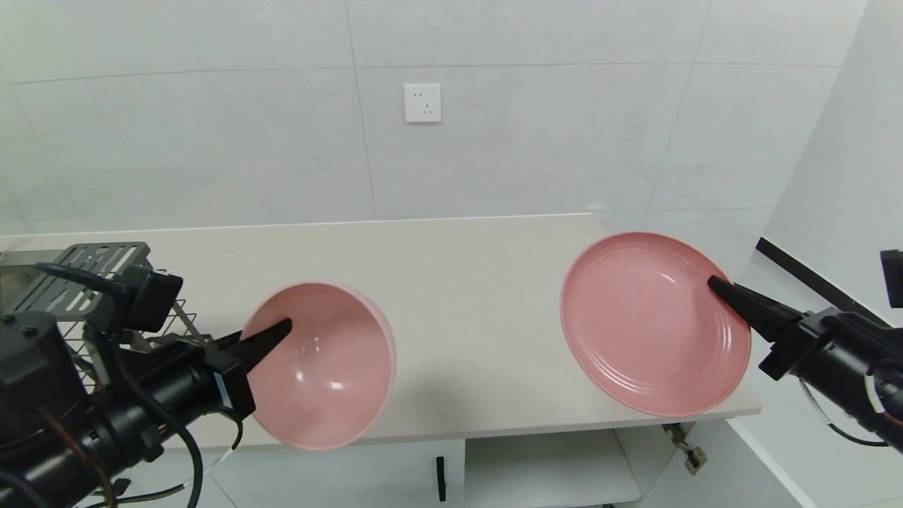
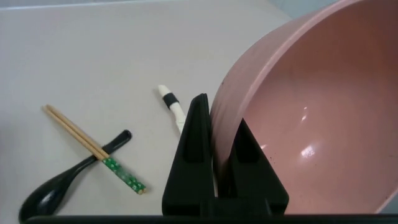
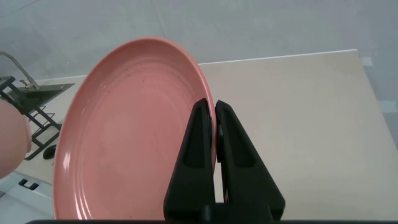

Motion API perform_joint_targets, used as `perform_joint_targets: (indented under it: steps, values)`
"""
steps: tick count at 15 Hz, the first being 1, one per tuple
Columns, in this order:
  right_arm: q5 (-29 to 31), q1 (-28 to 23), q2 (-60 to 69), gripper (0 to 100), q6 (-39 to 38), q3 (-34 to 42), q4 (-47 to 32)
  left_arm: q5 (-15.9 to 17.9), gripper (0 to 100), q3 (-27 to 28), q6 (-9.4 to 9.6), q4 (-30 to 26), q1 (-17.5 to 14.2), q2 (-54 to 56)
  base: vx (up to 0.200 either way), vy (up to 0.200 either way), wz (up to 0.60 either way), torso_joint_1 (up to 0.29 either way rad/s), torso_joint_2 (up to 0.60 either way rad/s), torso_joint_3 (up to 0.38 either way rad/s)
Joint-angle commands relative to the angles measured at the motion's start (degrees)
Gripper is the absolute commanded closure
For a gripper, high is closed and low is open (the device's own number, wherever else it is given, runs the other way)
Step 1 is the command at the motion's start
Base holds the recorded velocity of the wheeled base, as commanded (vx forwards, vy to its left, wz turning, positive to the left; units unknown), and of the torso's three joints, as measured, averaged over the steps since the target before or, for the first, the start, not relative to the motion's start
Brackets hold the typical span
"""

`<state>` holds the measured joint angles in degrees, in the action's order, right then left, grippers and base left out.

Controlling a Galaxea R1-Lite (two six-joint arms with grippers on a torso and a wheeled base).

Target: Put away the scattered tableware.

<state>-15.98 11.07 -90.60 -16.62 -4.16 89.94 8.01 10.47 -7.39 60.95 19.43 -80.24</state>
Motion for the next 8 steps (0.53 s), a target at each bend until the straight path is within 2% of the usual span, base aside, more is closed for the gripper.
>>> perform_joint_targets:
  steps: [1,5,7,8]
  values:
    - [-0.01,0.01,0.51,100,0.00,-0.06,0.06,-0.01,100,-0.63,-0.08,0.39,-1.68,2.37,0.000,0.000,0.00,0.000,0.00,0.000]
    - [0.07,-0.08,-0.37,100,-0.35,-2.17,0.06,0.52,100,0.60,-0.08,2.94,-1.24,2.37,0.000,0.000,0.00,0.000,0.00,0.000]
    - [0.07,0.01,-0.45,100,-0.44,-3.84,0.06,2.01,100,-0.19,-0.61,3.65,-0.89,2.89,0.000,0.000,0.00,0.000,0.00,0.000]
    - [0.07,0.01,-0.37,100,-0.44,-4.28,0.06,6.14,100,-2.30,-1.05,3.73,-0.62,3.77,0.000,0.000,0.00,0.000,0.00,0.000]
